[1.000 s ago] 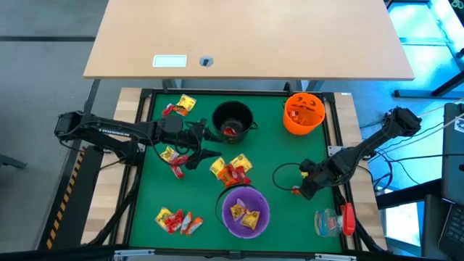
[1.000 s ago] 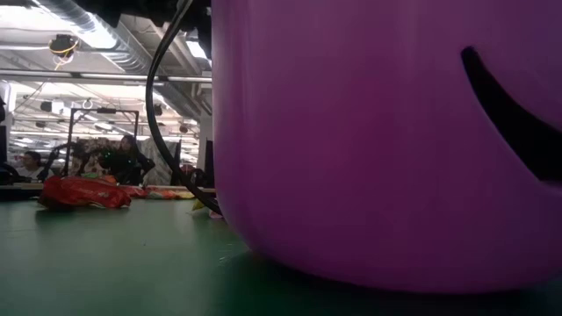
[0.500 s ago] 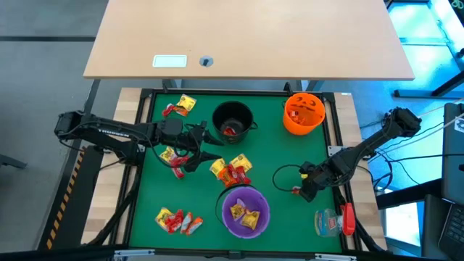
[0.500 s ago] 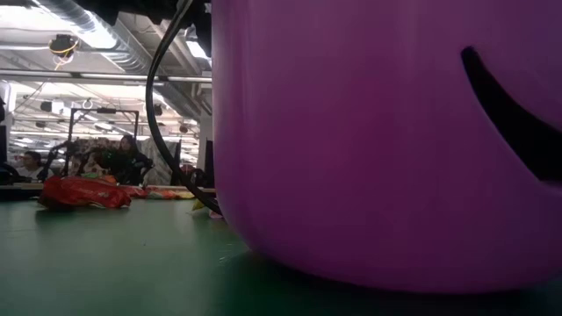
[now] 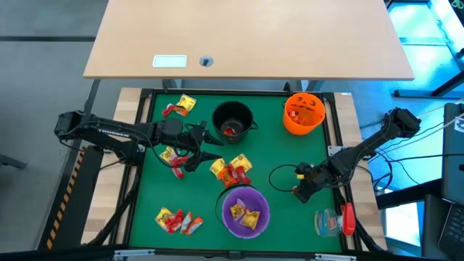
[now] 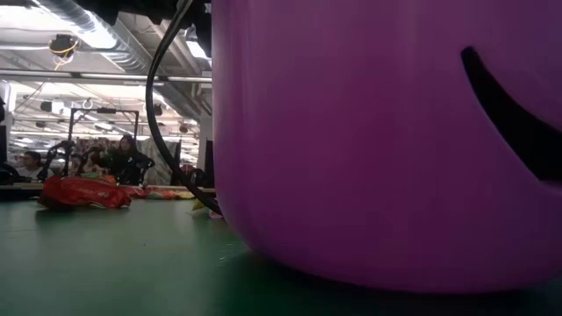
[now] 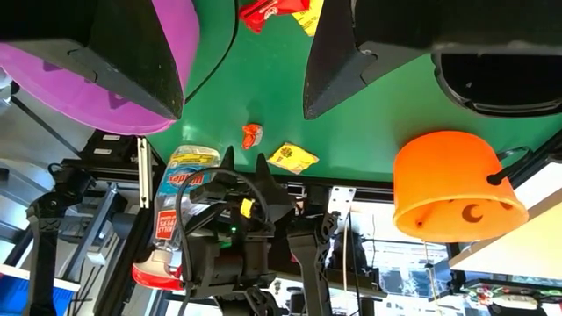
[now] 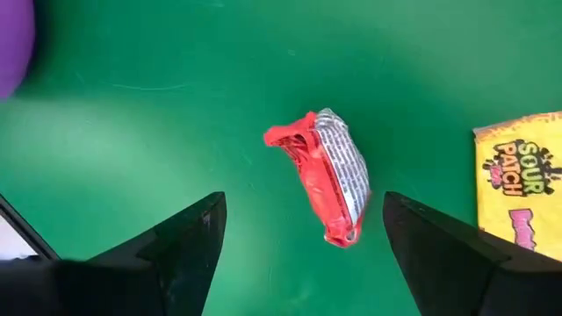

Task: Sort candy
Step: Put the yellow candy into the purple bucket

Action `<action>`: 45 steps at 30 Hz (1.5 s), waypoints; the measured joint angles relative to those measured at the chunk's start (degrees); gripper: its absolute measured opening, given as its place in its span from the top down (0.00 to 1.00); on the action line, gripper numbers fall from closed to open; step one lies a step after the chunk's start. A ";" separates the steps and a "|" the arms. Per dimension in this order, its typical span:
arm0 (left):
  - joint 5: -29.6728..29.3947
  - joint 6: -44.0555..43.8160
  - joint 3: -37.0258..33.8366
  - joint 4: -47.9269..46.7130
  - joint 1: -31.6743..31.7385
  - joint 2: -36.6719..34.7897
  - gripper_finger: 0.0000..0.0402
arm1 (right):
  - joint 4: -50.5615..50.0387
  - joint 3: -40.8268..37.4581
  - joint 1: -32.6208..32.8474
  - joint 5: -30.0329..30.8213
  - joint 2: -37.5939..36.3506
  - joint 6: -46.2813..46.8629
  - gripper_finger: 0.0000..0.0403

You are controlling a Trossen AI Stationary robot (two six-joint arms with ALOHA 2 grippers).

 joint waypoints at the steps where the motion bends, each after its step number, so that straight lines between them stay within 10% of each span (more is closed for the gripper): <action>1: 0.02 -0.01 0.00 -0.02 0.00 0.00 0.44 | -0.24 0.00 0.00 -0.43 0.00 0.00 0.25; 45: 0.09 0.26 0.00 -2.21 -0.96 0.00 0.44 | -14.16 0.02 0.00 1.28 0.89 12.86 0.25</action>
